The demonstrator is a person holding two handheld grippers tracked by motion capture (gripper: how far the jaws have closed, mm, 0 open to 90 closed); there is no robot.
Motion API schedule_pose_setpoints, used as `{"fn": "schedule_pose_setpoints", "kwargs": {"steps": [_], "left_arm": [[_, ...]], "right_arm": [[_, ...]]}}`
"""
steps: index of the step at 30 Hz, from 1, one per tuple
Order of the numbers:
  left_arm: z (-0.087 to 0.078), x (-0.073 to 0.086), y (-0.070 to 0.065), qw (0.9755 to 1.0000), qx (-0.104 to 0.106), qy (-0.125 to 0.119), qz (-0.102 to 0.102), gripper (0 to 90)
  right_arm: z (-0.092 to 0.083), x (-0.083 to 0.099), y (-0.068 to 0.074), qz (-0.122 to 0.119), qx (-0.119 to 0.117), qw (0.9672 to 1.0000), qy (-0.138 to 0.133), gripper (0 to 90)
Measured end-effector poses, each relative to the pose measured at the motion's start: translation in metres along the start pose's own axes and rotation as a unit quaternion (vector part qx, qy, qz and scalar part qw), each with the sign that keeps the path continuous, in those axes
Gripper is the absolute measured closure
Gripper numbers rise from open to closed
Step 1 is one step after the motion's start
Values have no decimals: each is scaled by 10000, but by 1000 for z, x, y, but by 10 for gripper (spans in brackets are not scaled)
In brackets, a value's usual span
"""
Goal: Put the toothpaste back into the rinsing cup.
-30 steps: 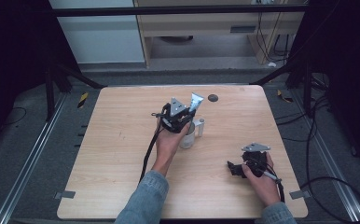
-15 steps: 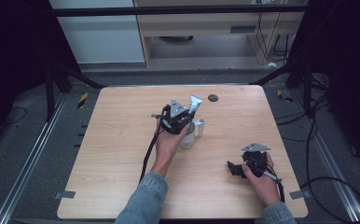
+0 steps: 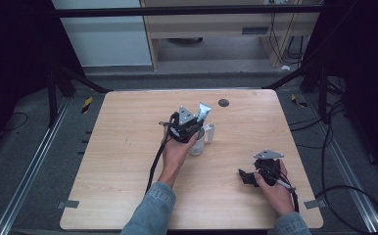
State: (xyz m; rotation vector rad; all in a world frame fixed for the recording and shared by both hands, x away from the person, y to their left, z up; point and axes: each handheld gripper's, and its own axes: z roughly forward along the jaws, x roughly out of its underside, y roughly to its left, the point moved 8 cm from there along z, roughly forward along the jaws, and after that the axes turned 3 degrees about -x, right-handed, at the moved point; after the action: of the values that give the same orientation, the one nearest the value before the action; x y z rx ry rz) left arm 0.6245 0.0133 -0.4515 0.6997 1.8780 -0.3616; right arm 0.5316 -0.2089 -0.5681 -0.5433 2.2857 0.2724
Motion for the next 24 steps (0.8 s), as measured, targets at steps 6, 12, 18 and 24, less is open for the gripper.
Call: {"fn": "schedule_pose_setpoints", "kwargs": {"steps": [6, 12, 18, 24], "left_arm": [[0, 3, -1, 10000, 0, 6, -17, 778], [-1, 3, -1, 10000, -4, 27, 0, 777], [-2, 3, -1, 10000, -6, 85, 15, 773], [-3, 3, -2, 9999, -22, 130, 61, 771]], "right_arm": [[0, 0, 0, 0, 0, 10000, 0, 4], [0, 0, 0, 0, 0, 10000, 1, 4], [0, 0, 0, 2, 0, 10000, 0, 4], [0, 0, 0, -2, 3, 10000, 1, 4]]}}
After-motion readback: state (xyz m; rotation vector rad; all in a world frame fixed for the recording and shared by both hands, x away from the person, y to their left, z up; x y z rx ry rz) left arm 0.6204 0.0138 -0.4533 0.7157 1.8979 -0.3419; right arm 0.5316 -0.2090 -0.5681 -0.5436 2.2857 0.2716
